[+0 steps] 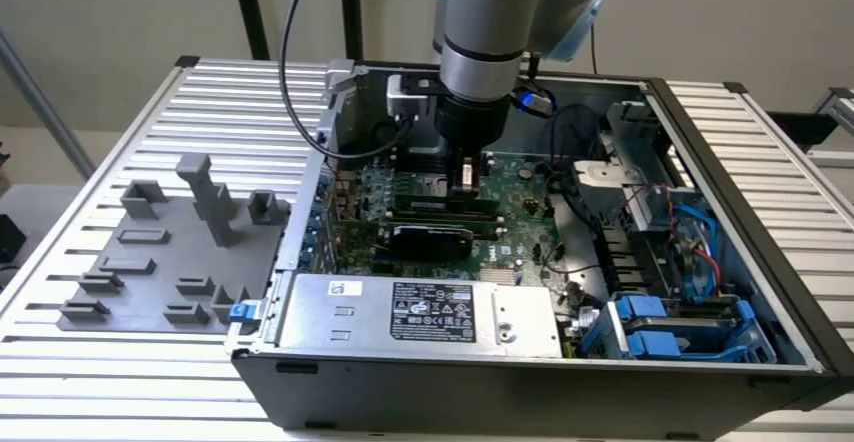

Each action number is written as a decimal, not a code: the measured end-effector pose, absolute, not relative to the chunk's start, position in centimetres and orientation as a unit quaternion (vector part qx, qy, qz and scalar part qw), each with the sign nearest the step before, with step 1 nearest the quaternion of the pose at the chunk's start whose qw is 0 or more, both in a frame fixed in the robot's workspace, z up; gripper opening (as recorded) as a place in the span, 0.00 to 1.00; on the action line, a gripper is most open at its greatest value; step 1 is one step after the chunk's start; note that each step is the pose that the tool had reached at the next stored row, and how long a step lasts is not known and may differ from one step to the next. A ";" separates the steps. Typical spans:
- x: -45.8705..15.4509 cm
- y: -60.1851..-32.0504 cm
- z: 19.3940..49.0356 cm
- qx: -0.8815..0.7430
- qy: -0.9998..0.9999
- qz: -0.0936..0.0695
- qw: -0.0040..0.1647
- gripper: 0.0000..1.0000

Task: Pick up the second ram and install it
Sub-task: 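Insert the second ram into the second slot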

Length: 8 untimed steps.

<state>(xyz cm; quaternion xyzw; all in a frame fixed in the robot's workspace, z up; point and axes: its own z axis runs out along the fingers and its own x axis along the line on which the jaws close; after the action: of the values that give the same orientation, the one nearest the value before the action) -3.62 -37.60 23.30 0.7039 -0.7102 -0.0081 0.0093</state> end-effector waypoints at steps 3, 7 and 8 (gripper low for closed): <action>-3.6 -37.6 23.2 0.704 -0.710 -0.008 0.009 0.00; -3.6 -37.6 23.0 0.704 -0.710 -0.008 0.009 0.00; -3.6 -37.6 23.0 0.704 -0.710 -0.008 0.010 0.00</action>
<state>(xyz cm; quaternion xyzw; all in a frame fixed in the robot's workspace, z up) -3.61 -37.61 23.00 0.7044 -0.7096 -0.0082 0.0095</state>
